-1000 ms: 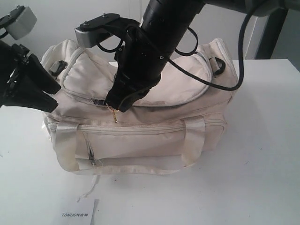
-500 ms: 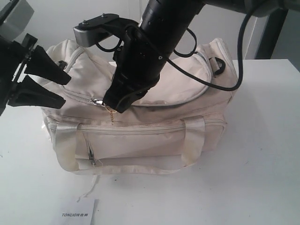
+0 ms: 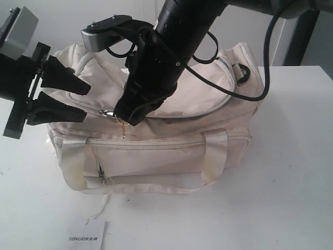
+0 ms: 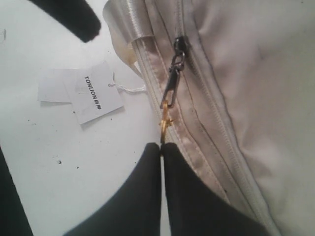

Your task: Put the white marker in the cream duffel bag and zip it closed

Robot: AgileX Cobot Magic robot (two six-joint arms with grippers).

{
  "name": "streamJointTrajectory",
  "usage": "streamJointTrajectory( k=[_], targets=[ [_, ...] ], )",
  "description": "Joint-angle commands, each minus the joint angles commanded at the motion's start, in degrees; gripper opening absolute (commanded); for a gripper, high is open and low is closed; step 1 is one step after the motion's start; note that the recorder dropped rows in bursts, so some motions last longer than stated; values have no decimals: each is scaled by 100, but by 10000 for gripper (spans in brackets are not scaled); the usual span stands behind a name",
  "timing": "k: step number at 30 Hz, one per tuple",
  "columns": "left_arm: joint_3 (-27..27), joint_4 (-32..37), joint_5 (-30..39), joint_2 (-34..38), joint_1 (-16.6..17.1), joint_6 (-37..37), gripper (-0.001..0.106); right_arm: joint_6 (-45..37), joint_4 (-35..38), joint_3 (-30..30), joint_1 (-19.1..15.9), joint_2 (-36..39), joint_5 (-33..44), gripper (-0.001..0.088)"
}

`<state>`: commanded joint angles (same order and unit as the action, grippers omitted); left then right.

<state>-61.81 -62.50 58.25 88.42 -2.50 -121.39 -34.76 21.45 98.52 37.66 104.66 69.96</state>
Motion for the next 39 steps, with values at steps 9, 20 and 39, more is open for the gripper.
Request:
streamJointTrajectory(
  k=[9, 20, 39],
  targets=[
    [0, 6, -407, 185, -287, 0, 613, 11, -1, 0, 0, 0, 0, 0],
    [0, 407, -505, 236, -297, 0, 536, 21, -11, 0, 0, 0, 0, 0],
    [0, 645, -617, 236, -297, 97, 0, 31, -67, 0, 0, 0, 0, 0]
  ],
)
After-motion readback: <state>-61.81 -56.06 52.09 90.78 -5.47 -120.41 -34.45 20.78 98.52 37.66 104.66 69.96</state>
